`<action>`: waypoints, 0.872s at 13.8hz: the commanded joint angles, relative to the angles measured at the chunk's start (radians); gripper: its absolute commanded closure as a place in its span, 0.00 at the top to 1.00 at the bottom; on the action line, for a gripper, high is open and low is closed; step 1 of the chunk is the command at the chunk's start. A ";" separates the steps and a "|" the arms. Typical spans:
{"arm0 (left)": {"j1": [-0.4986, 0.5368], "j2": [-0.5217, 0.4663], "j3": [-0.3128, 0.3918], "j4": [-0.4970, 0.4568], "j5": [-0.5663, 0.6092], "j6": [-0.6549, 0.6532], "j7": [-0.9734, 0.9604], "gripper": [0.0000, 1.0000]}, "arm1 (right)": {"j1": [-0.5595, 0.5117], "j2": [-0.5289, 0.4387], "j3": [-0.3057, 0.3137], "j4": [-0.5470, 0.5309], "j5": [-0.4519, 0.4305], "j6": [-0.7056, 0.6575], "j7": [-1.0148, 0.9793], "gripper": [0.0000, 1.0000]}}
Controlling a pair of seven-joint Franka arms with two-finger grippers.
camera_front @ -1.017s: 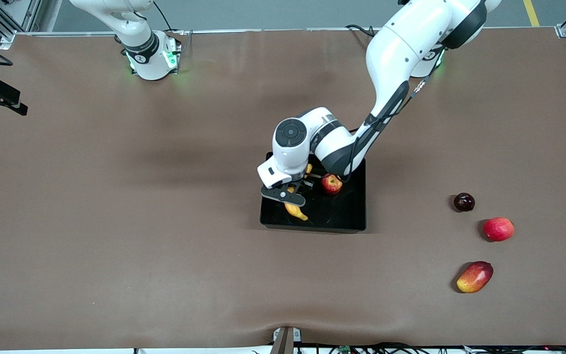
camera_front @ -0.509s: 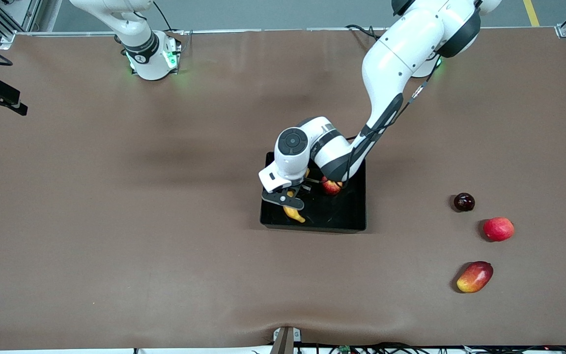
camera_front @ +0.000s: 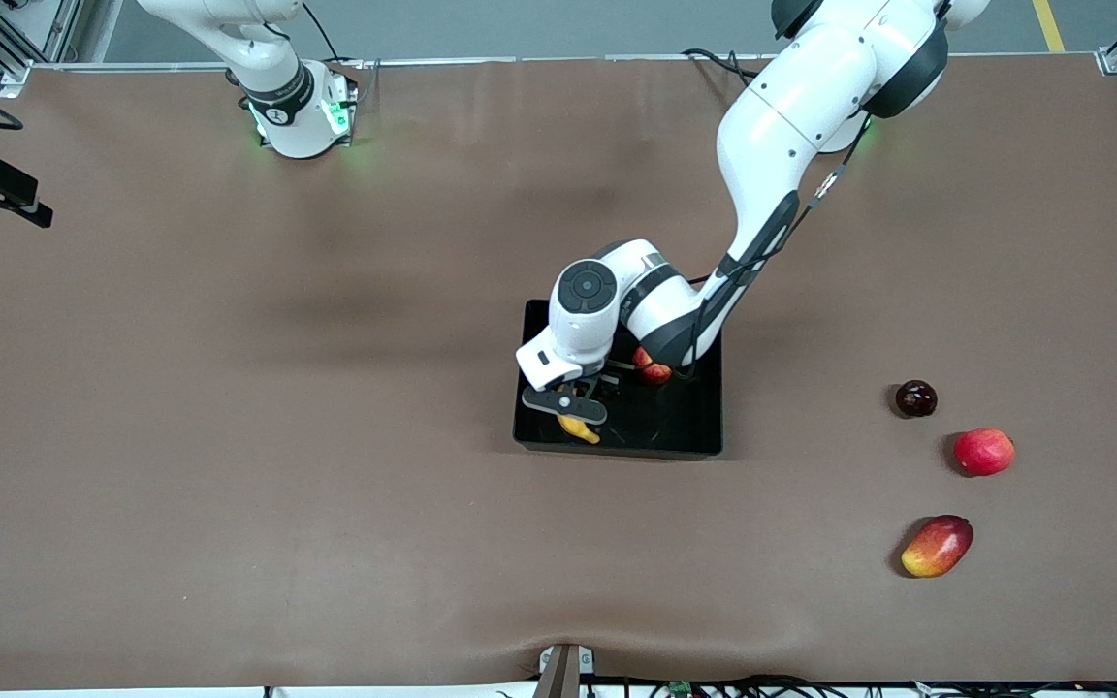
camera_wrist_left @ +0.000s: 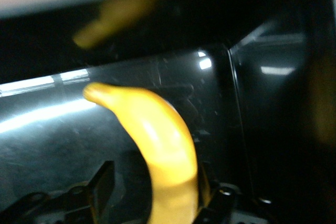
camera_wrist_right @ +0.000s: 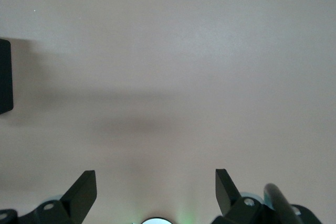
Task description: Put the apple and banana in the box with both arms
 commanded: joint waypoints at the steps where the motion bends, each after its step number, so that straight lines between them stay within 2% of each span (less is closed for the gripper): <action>1: 0.013 -0.141 0.012 -0.002 0.002 -0.166 -0.023 1.00 | -0.024 -0.006 0.014 -0.004 0.007 -0.007 -0.007 1.00; 2: 0.051 -0.203 0.015 -0.002 -0.002 -0.267 -0.017 1.00 | -0.027 -0.006 0.014 -0.004 0.008 -0.006 -0.008 1.00; 5: 0.160 -0.347 -0.009 -0.009 -0.053 -0.400 0.016 1.00 | -0.028 -0.006 0.014 -0.004 0.010 -0.007 -0.008 1.00; 8: 0.277 -0.445 -0.014 -0.018 -0.053 -0.513 0.028 1.00 | -0.027 -0.003 0.014 -0.004 0.010 -0.007 -0.007 1.00; 10: 0.315 -0.502 -0.014 -0.020 -0.062 -0.621 0.045 1.00 | -0.028 -0.003 0.014 -0.004 0.010 -0.010 -0.007 1.00; 12: 0.385 -0.557 -0.020 -0.028 -0.071 -0.672 0.075 1.00 | -0.028 -0.003 0.014 -0.004 0.010 -0.010 -0.007 1.00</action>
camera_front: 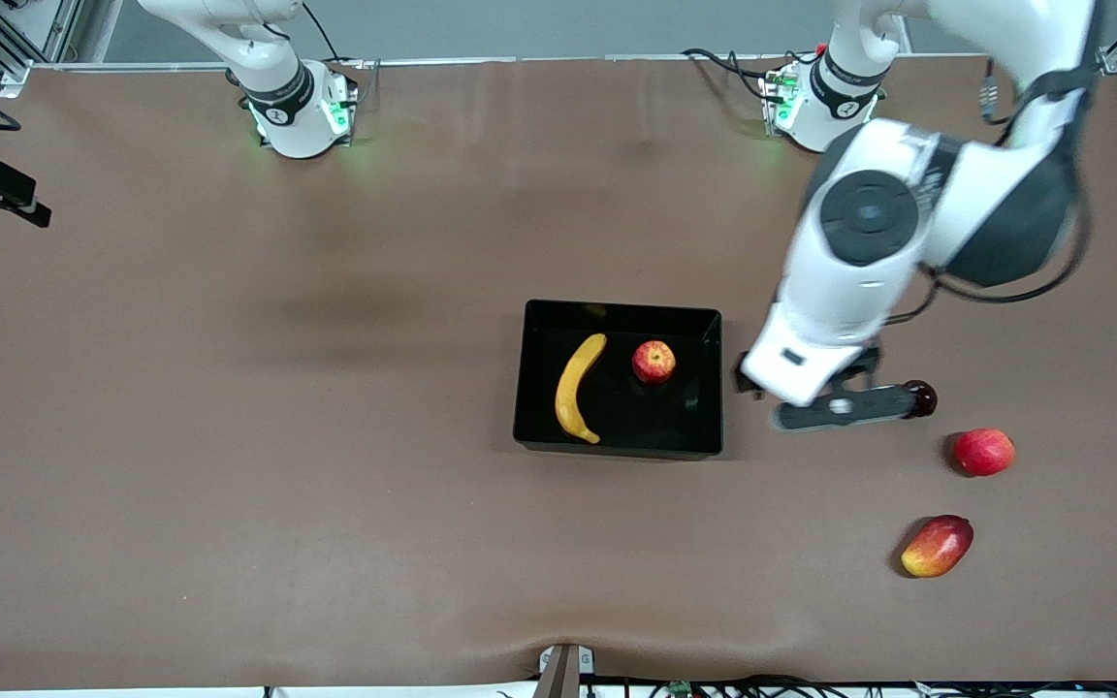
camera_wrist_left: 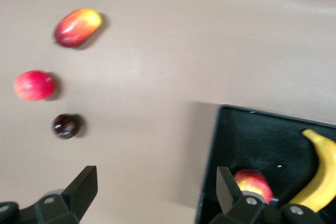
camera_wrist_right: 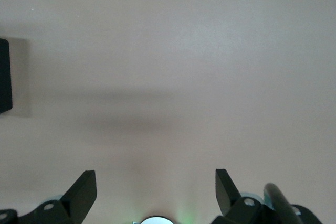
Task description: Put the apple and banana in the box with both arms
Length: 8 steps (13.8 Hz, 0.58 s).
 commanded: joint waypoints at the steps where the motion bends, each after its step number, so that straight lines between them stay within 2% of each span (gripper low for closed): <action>1: 0.080 -0.116 -0.021 -0.082 -0.030 -0.049 0.073 1.00 | -0.023 -0.004 0.014 -0.001 0.011 -0.007 -0.007 1.00; 5: 0.258 -0.258 -0.024 -0.146 -0.183 -0.047 0.219 1.00 | -0.022 -0.004 0.014 -0.001 0.010 -0.007 -0.007 1.00; 8: 0.290 -0.344 -0.019 -0.204 -0.215 -0.047 0.273 1.00 | -0.023 -0.004 0.014 -0.001 0.011 -0.007 -0.007 1.00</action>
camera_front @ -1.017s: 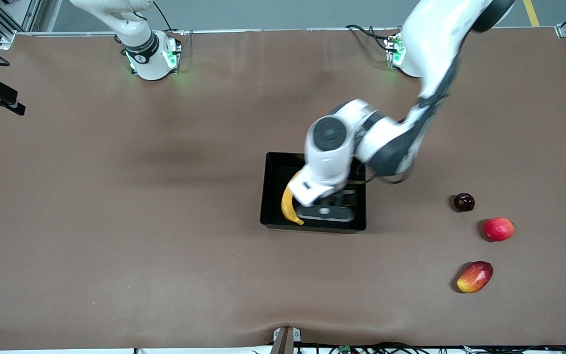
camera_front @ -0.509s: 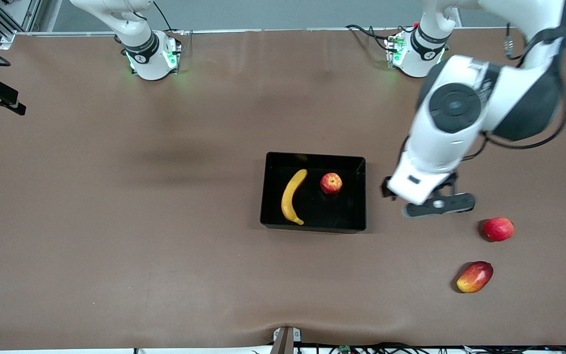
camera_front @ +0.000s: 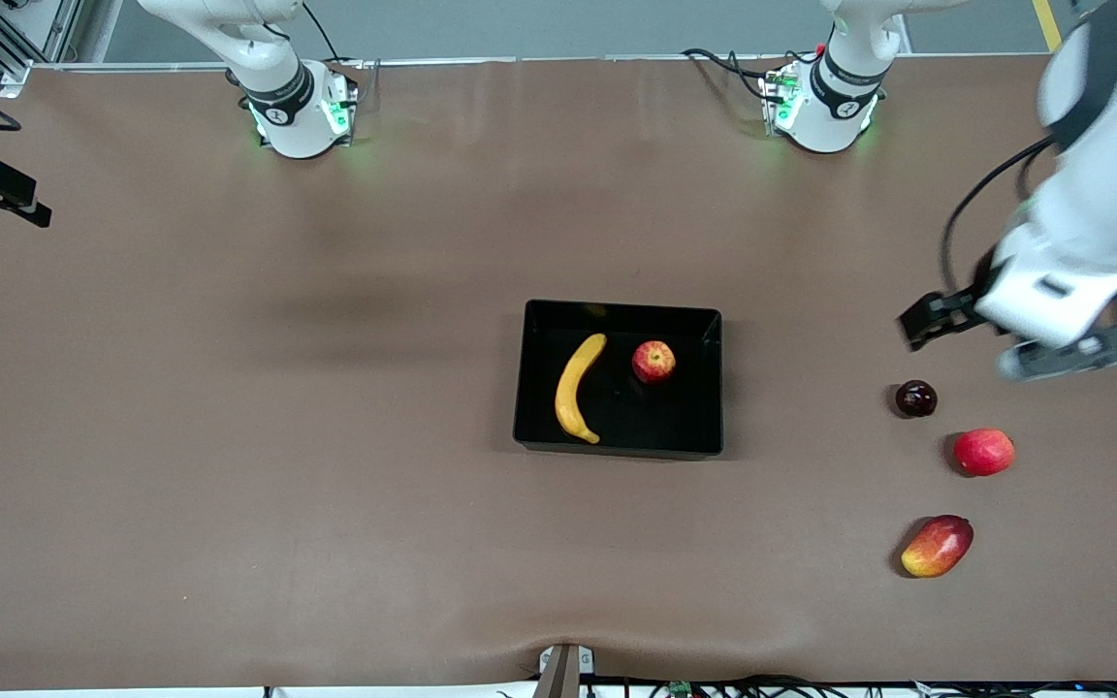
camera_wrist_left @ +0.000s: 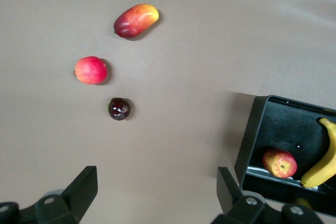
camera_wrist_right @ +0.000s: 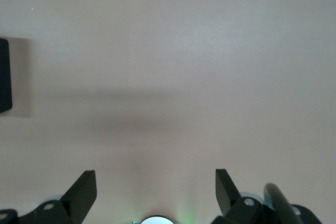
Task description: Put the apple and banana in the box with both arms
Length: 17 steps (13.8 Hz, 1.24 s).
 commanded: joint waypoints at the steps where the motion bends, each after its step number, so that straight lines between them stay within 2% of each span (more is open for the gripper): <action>1: -0.003 -0.099 0.013 -0.097 -0.030 0.006 0.037 1.00 | -0.023 -0.004 0.014 0.000 0.010 -0.006 -0.007 1.00; 3: -0.124 -0.152 0.146 -0.148 -0.036 0.002 0.045 1.00 | -0.023 -0.004 0.014 0.000 0.011 -0.006 -0.007 1.00; 4: -0.141 -0.172 0.182 -0.179 -0.038 -0.007 0.072 1.00 | -0.023 -0.005 0.012 0.000 0.010 -0.008 -0.007 1.00; 10: -0.149 -0.270 0.222 -0.249 -0.041 -0.015 0.109 1.00 | -0.021 -0.004 0.014 0.001 0.011 -0.011 -0.007 1.00; 17: -0.158 -0.275 0.246 -0.243 -0.102 -0.036 0.184 1.00 | -0.023 -0.004 0.014 0.000 0.011 -0.012 -0.007 1.00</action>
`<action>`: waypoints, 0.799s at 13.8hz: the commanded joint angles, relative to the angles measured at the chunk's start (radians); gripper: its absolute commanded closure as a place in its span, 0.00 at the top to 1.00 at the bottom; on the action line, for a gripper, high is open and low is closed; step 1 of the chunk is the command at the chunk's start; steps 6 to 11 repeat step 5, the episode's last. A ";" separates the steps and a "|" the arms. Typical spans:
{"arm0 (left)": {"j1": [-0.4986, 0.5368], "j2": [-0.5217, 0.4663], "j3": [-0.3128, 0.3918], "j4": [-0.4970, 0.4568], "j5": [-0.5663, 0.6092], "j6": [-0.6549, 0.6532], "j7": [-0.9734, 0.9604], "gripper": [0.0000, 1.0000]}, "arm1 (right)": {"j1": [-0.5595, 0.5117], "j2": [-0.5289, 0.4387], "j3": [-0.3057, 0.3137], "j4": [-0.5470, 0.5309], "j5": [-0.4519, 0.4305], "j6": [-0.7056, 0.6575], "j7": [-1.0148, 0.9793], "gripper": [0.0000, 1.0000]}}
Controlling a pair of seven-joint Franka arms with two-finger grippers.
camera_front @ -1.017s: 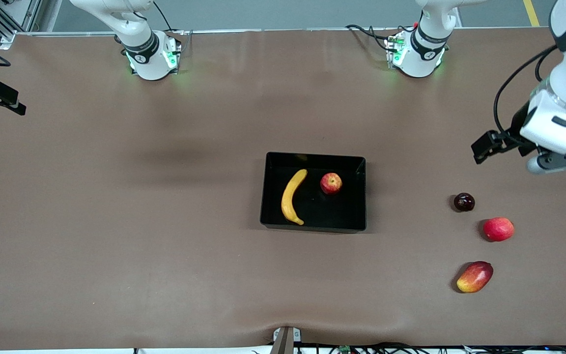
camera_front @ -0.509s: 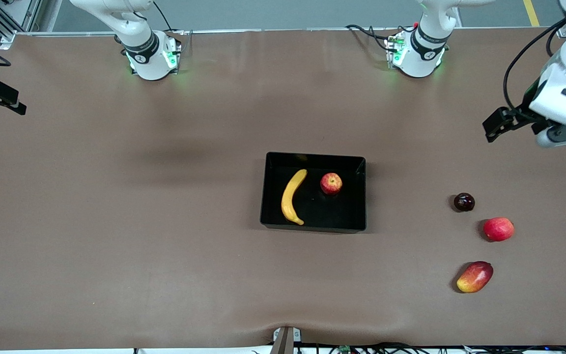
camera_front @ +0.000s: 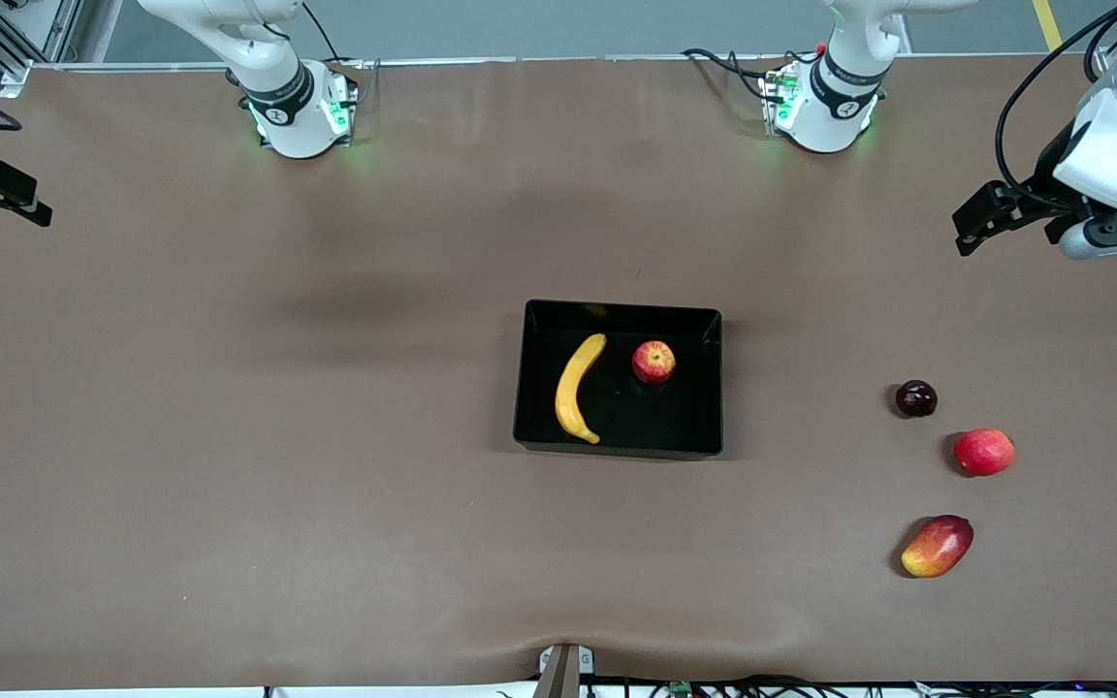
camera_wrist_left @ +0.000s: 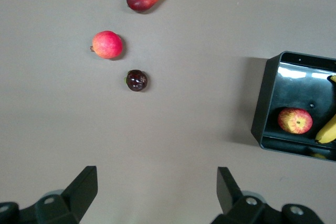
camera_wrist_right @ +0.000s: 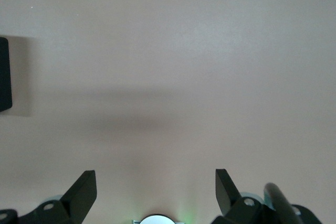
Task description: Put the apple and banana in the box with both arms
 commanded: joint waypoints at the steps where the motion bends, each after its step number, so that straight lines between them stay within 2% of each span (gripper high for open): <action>1: -0.009 -0.020 0.018 -0.004 -0.029 -0.015 0.071 1.00 | -0.023 -0.004 0.014 0.000 0.011 -0.007 -0.007 1.00; 3: -0.009 -0.015 0.031 0.005 -0.054 -0.015 0.149 1.00 | -0.023 -0.004 0.014 0.000 0.011 -0.007 -0.007 1.00; 11: -0.009 -0.017 0.038 0.005 -0.065 -0.016 0.153 1.00 | -0.023 -0.004 0.014 0.000 0.011 -0.007 -0.007 1.00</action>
